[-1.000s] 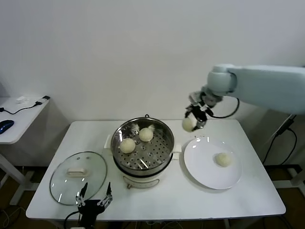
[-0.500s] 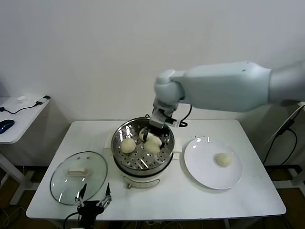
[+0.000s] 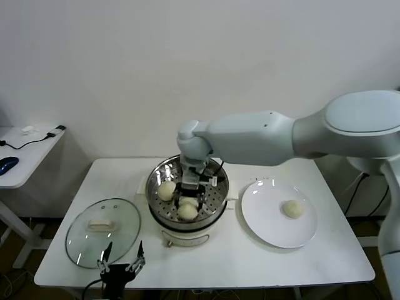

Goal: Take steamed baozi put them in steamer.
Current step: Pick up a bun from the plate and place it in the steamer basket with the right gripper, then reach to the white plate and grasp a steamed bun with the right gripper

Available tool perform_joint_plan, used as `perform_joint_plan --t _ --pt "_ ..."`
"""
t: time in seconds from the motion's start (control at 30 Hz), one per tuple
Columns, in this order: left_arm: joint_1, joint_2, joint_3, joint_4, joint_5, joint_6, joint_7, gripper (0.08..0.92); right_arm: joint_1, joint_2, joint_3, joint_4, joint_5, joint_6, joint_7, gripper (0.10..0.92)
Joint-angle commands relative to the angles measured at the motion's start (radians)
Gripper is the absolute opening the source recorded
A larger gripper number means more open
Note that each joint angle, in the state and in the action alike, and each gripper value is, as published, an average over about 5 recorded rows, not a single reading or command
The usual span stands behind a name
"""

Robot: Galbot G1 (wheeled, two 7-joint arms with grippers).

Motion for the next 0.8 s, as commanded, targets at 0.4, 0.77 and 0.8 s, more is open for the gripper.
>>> perform_joint_plan --t 0.4,0.77,0.8 --pt "0.007 0.003 0.003 -0.021 0.001 0.002 0.000 0.823 0.080 -0.063 0.030 -0.025 0.128 0.052 -0.027 0.822" --pt "0.013 0.008 0.009 -0.041 0.002 0.002 0.003 0.823 0.440 -0.518 -0.276 0.011 0.443 -0.331 -0.111 0.823" --pt "0.012 0.009 0.008 -0.042 0.000 0.002 0.003 0.823 0.445 -0.567 -0.303 0.023 0.431 -0.375 -0.103 0.823"
